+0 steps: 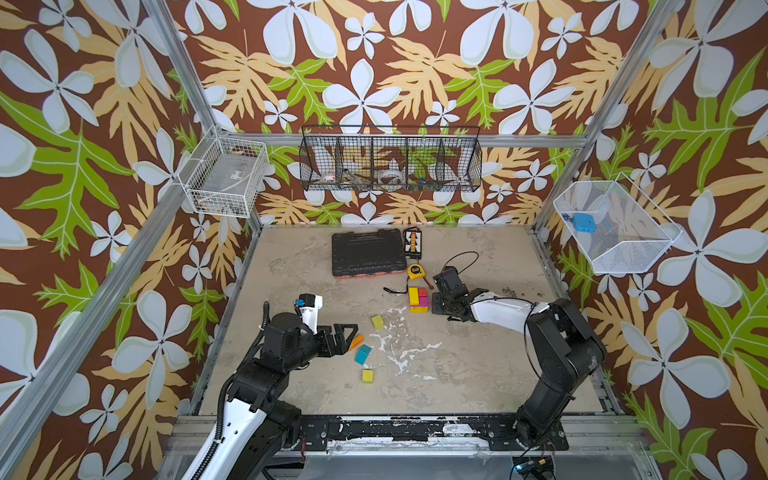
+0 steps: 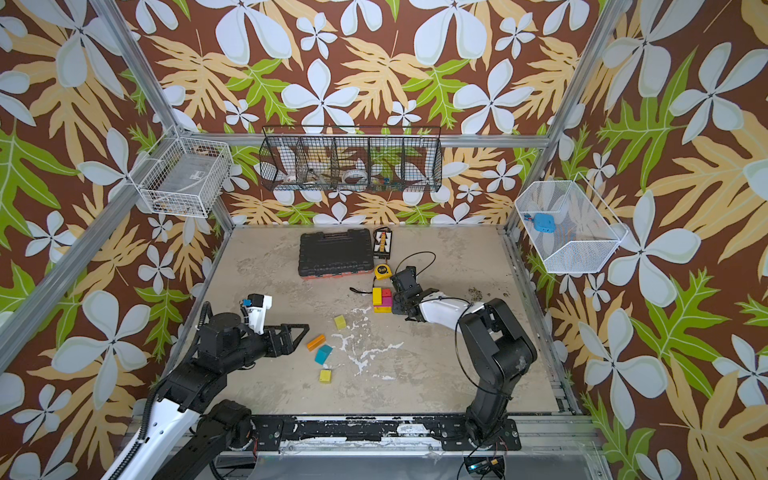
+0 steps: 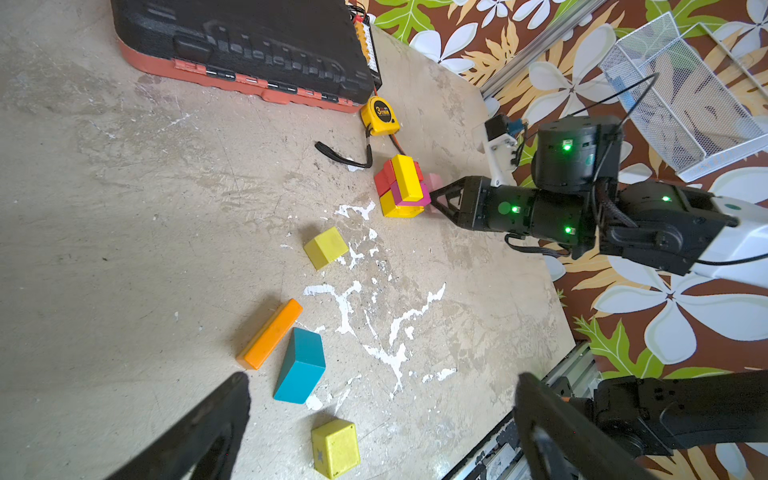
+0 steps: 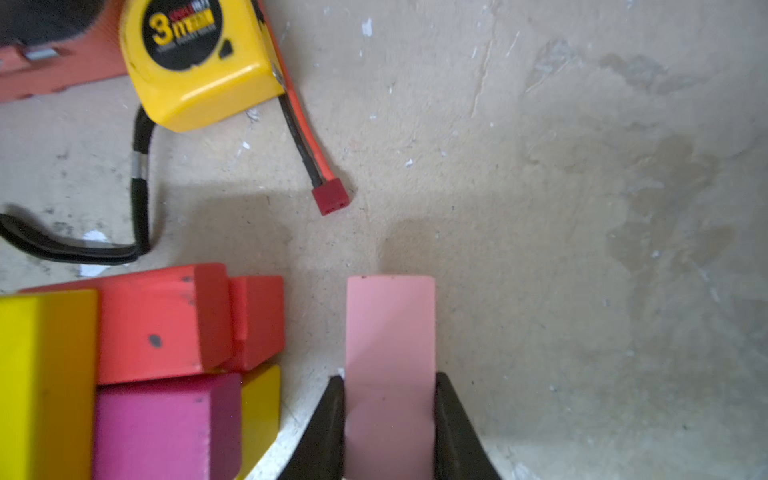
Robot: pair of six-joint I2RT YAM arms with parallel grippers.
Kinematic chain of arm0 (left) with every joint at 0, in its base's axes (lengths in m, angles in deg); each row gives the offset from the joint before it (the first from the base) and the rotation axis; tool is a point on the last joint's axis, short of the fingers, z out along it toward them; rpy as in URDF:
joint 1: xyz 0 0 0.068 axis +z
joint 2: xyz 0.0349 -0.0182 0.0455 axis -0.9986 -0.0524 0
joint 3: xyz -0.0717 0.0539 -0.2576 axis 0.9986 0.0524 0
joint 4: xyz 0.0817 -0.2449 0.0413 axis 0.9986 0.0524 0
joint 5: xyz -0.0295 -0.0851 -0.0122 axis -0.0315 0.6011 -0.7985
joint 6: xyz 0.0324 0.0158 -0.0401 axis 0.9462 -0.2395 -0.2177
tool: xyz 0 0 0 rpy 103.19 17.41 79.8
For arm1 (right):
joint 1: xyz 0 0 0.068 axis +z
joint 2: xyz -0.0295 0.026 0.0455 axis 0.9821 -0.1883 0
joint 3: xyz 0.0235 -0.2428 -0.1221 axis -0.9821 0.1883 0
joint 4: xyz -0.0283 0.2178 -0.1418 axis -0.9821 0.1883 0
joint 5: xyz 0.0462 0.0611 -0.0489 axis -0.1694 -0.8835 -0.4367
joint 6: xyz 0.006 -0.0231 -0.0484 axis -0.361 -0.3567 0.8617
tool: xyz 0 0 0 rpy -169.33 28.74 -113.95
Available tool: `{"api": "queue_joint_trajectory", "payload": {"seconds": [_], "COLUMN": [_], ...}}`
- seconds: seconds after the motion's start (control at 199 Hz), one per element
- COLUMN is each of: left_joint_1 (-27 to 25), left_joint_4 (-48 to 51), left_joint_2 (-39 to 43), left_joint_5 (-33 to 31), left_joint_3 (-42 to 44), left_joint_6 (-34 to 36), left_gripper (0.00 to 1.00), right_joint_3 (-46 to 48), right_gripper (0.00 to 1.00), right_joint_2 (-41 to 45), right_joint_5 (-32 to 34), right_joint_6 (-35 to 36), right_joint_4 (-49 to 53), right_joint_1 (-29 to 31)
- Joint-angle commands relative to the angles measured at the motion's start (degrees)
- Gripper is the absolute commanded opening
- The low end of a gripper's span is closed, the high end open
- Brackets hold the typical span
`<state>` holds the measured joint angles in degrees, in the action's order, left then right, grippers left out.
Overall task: Build the wood block tower
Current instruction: 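Close the right gripper on the pink block, then lift the pink block and set it upright beside the long yellow block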
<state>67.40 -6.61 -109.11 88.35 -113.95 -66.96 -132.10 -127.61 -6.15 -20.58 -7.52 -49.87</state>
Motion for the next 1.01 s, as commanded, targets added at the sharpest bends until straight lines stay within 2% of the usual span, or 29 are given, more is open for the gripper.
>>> {"api": "queue_joint_trajectory", "payload": {"seconds": [0.0,0.422,1.0], "left_joint_1": [0.0,0.0,-0.1], "left_joint_4": [-1.5,-1.5,-1.5], "left_joint_2": [0.1,0.1,0.3], "left_joint_5": [0.2,0.2,0.3], "left_joint_3": [0.1,0.1,0.1], "left_joint_6": [0.4,0.3,0.4], "left_gripper": [1.00,1.00,1.00], "right_joint_3": [0.0,-2.1,-6.3], "right_gripper": [0.24,0.23,0.23], "right_joint_2": [2.1,6.9,2.2], "right_joint_5": [-0.2,-1.5,-4.0], "right_joint_6": [-0.1,-0.2,-0.5], "right_joint_4": [0.9,3.8,4.1], "right_joint_1": [0.1,3.5,5.0]}}
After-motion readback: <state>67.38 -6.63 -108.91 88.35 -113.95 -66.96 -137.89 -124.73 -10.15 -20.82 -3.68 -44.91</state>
